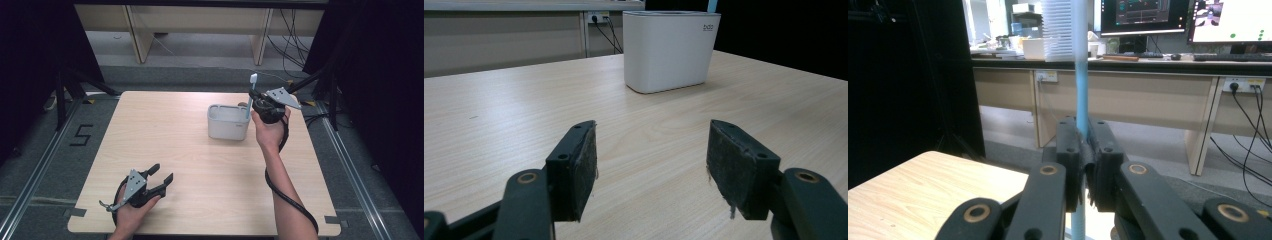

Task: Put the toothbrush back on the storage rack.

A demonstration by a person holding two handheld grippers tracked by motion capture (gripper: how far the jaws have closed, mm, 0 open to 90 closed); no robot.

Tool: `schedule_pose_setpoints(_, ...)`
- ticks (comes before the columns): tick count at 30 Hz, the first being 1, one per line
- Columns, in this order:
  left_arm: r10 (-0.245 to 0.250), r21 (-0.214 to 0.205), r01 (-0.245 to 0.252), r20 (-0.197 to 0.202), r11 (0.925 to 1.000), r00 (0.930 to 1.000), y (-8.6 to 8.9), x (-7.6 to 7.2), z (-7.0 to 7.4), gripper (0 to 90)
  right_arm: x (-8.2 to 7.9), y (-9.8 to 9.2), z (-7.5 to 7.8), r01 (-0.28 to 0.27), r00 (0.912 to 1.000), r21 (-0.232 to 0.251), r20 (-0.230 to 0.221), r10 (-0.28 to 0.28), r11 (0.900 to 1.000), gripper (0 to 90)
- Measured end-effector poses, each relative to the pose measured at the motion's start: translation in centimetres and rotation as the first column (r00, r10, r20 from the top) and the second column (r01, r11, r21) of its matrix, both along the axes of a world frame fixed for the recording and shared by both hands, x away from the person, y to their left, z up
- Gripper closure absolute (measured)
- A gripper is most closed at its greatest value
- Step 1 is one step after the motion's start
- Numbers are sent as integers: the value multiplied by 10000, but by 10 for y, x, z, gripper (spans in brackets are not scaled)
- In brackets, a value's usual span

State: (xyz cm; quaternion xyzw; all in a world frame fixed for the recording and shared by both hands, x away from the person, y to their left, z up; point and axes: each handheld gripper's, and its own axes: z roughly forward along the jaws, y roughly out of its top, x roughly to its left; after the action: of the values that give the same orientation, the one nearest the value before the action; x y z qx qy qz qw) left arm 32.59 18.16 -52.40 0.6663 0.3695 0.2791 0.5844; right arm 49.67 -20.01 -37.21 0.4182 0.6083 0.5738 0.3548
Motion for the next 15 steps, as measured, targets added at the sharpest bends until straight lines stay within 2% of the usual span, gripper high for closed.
schedule_pose_setpoints(2,32,91,-32,-67,10000,10000,1,-1,0,366,1,1,-1,-102,9999,56,-38,102,9999,856)
schedule_pose_setpoints(3,54,151,-52,-126,9999,9999,1,-1,1,366,1,1,-2,24,10000,2,-17,-24,10000,856)
schedule_pose_setpoints(5,-16,-46,16,24,10000,10000,0,0,0,366,1,2,-3,-18,10000,13,76,18,10000,856)
schedule_pose_setpoints(9,56,157,-54,-130,9999,9999,1,-1,1,366,2,3,-3,-41,10000,4,-2,41,10000,856)
schedule_pose_setpoints(15,35,118,-34,-102,9999,9999,1,-1,1,365,3,4,-6,-47,10000,-54,-5,47,10000,856)
